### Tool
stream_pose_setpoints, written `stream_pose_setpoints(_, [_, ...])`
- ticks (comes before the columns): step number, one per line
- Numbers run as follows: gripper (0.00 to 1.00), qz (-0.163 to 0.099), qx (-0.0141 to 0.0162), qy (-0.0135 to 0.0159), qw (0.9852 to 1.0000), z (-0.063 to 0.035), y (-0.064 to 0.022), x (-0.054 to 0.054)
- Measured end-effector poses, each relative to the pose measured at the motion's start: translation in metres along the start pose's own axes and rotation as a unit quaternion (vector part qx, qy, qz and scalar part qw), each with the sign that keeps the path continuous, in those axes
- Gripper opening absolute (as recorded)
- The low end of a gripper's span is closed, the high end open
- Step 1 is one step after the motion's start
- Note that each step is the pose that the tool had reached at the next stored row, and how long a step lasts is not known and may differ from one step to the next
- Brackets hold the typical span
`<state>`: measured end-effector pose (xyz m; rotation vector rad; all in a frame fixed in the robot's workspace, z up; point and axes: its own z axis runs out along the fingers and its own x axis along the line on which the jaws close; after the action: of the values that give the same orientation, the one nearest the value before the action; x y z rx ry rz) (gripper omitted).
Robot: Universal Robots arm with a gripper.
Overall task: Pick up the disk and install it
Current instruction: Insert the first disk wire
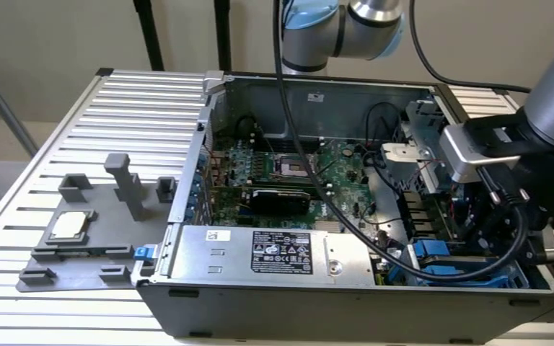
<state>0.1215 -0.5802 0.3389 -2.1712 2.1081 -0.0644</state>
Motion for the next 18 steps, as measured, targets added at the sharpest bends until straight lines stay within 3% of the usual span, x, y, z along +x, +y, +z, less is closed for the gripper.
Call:
stream_pose_setpoints(4, [0.17, 0.007, 0.0027, 0.0013, 1.0000, 0.0006, 0.0001, -0.0024])
stream_pose_setpoints(10, [0.17, 0.015, 0.0031, 0.0072, 0.9999, 0.0008, 0.0000, -0.0027])
stream_pose_setpoints(18, [0.17, 0.021, 0.0034, 0.0103, 0.9997, 0.0008, -0.0006, -0.0027])
